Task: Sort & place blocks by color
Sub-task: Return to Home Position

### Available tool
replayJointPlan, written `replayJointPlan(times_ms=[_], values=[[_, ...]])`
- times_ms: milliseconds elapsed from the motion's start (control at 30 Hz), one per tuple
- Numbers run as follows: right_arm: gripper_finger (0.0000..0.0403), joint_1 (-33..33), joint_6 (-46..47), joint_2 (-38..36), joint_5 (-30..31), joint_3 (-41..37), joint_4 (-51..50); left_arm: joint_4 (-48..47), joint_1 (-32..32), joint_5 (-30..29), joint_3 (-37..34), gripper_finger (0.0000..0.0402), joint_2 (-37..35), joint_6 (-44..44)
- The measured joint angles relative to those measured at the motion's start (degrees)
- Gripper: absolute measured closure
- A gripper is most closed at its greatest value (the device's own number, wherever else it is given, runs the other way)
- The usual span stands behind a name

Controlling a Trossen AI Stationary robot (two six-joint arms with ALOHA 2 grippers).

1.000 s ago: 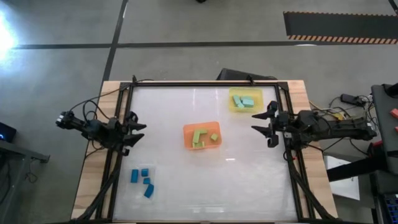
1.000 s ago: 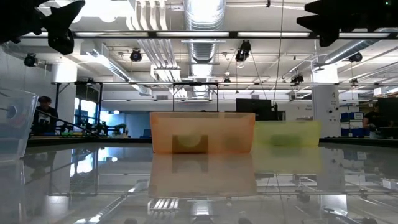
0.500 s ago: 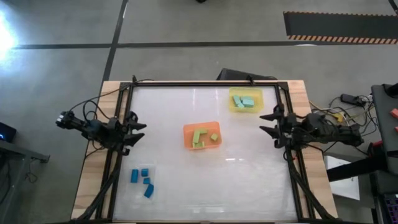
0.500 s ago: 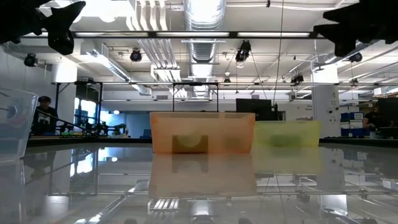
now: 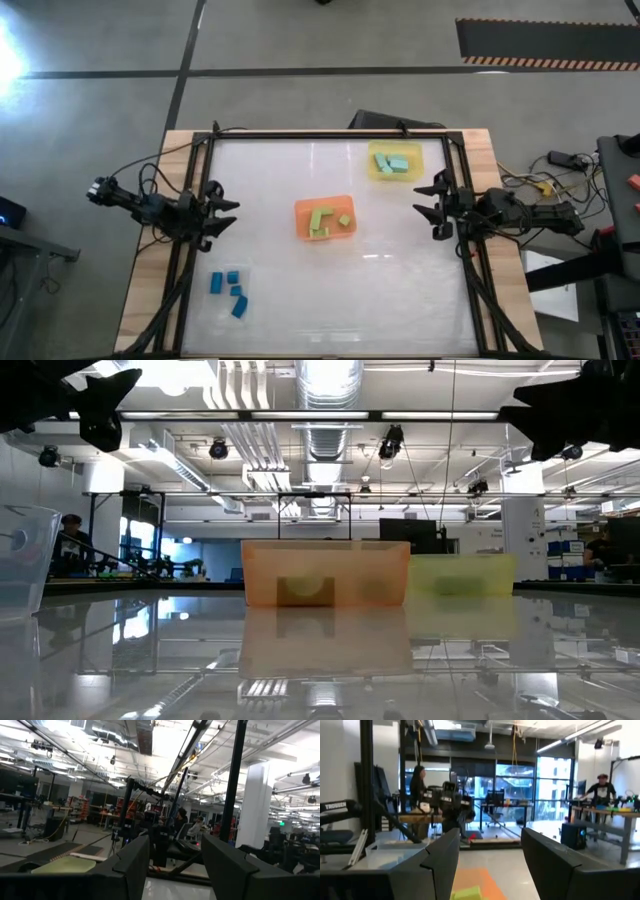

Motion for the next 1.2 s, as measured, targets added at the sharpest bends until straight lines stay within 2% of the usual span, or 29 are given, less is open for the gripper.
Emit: replayJointPlan(times_ms=[133, 433, 1200], values=[[0.0200, 0.0, 0.2, 0.4, -0.1, 0.0, -0.5, 0.0, 0.0, 0.0, 0.0, 0.0237, 0.8, 0.0], [0.0200, 0.0, 10.7, 0.6, -0.2, 0.0, -3.1, 0.0, 0.0, 0.0, 0.0, 0.0237, 2.5, 0.0], [0.0200, 0.0, 9.7, 0.9, -0.1, -0.1, -3.1, -0.1, 0.0, 0.0, 0.0, 0.0237, 7.1, 0.0]])
